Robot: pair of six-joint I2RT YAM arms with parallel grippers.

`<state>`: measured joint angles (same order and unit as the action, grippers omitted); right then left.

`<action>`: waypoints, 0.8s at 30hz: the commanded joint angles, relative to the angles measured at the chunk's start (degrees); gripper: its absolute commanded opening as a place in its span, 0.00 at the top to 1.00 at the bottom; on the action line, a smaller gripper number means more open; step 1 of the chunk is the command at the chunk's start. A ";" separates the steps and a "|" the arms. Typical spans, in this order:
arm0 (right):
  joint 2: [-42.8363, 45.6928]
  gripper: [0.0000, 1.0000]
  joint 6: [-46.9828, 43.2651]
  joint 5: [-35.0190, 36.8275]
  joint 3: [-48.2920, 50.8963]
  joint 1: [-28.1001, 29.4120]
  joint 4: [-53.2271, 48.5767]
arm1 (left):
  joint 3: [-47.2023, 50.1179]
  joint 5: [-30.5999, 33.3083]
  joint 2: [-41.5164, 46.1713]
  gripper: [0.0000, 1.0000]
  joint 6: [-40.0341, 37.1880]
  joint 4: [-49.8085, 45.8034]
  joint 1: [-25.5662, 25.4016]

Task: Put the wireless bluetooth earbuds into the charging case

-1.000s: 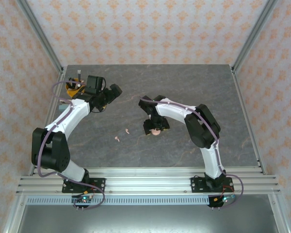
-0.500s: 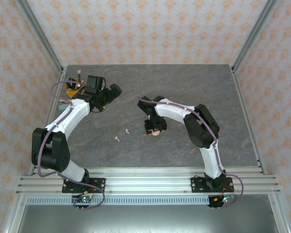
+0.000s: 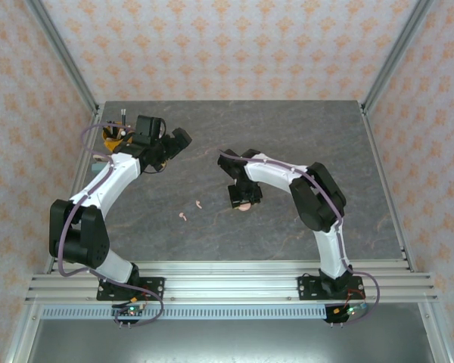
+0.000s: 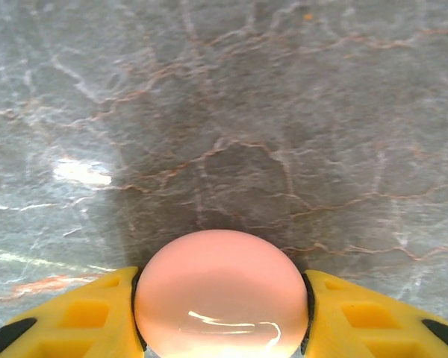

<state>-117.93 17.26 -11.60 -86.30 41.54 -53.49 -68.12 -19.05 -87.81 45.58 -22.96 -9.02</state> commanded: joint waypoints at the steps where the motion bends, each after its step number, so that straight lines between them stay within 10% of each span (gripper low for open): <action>1: 2.75 0.60 2.27 4.74 1.14 -0.85 0.15 | -1.23 1.21 1.04 0.00 0.29 -0.15 -0.54; 24: 15.65 0.60 11.14 -10.05 13.20 -4.56 20.32 | 2.74 -6.21 4.88 0.00 2.82 0.52 -1.57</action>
<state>-105.78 26.63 -18.00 -74.87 37.54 -38.68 -66.50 -22.61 -84.95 46.00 -23.70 -10.07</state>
